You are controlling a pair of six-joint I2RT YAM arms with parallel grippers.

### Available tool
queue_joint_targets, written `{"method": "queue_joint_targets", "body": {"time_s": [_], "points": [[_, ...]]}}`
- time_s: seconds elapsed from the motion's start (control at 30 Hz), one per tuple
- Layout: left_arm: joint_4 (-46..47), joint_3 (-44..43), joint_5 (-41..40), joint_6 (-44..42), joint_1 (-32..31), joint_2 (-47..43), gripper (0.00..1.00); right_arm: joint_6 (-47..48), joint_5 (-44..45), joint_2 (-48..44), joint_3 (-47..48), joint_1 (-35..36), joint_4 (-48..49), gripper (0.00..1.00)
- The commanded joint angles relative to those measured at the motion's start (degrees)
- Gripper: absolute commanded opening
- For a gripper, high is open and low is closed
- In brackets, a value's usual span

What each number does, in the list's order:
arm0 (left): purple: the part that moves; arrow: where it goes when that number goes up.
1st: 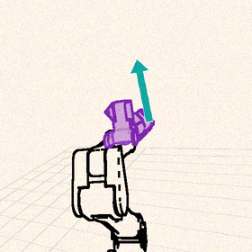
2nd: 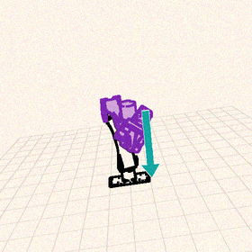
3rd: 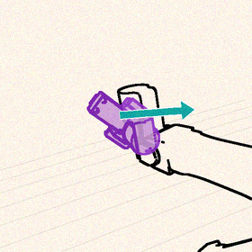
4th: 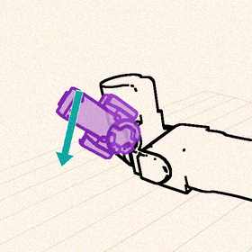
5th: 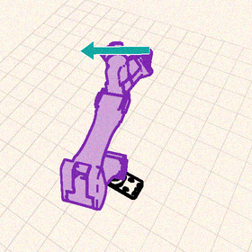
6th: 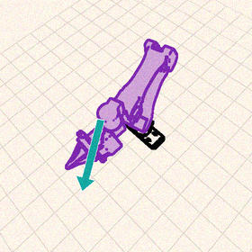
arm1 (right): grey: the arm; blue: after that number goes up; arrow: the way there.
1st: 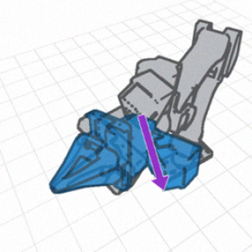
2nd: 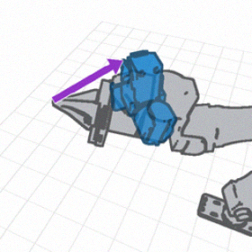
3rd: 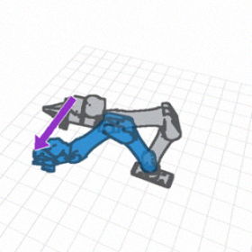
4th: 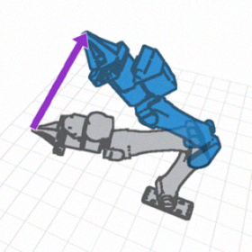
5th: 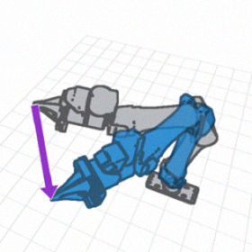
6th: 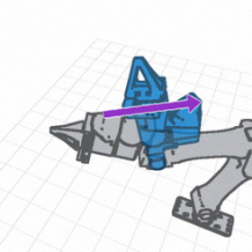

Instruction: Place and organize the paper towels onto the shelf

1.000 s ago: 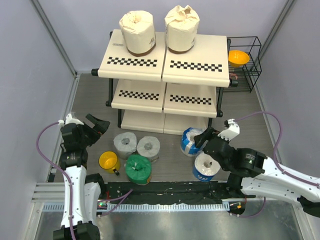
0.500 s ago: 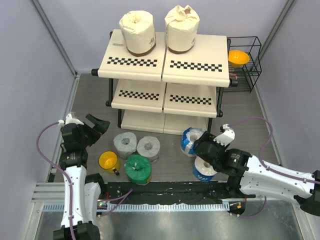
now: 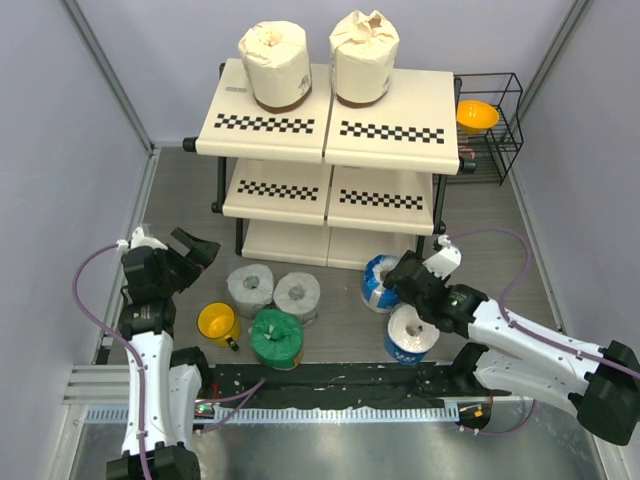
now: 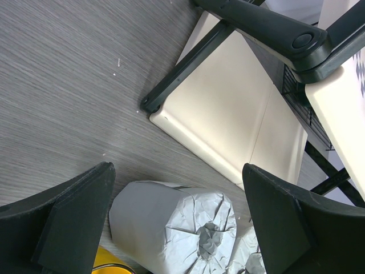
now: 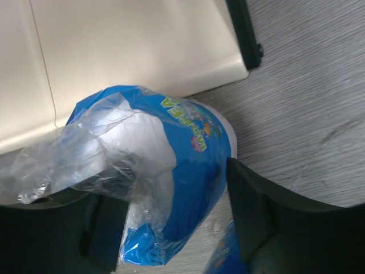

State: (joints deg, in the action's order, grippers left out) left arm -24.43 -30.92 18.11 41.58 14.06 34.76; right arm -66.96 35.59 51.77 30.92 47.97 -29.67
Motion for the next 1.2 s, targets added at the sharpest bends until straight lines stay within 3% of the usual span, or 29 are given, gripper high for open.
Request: {"method": "queue_joint_targets", "body": {"time_s": [0.0, 0.1, 0.2, 0.43, 0.57, 0.6, 0.73, 0.93, 1.17], "points": [[2.0, 0.1, 1.4, 0.1, 0.3, -0.3, 1.00, 2.4, -3.2, 1.1, -0.2, -0.2, 3.7, 0.66], [2.0, 0.1, 1.4, 0.1, 0.3, -0.4, 1.00, 3.0, -3.2, -1.3, -0.6, -0.2, 3.2, 0.44], [2.0, 0.1, 1.5, 0.1, 0.4, -0.3, 1.00, 5.0, -2.3, -6.8, -0.7, -0.2, 2.8, 0.36], [2.0, 0.1, 1.4, 0.2, 0.3, -0.6, 1.00, 19.4, -3.8, -14.0, 9.5, -0.2, -0.8, 0.35], [1.9, 0.1, 1.3, 0.2, 0.3, -0.5, 1.00, 26.3, -15.1, -11.1, 15.6, -0.2, 1.2, 0.36], [2.0, 0.1, 1.4, 0.1, 0.3, -0.6, 1.00, 27.1, -21.4, -10.0, 16.5, -0.1, 1.9, 0.36], [2.0, 0.1, 1.5, 0.2, 0.3, -0.5, 1.00, 28.4, -31.7, -3.2, 21.6, 0.2, 7.6, 0.29], [1.8, -0.1, 1.5, 0.1, 0.3, -0.3, 1.00, 30.7, -26.7, 0.6, 26.4, 3.7, 17.5, 0.30], [2.0, 0.1, 1.7, 0.2, 0.3, -0.3, 1.00, 27.8, -20.7, 5.1, 24.1, 5.0, 35.3, 0.30]]}}
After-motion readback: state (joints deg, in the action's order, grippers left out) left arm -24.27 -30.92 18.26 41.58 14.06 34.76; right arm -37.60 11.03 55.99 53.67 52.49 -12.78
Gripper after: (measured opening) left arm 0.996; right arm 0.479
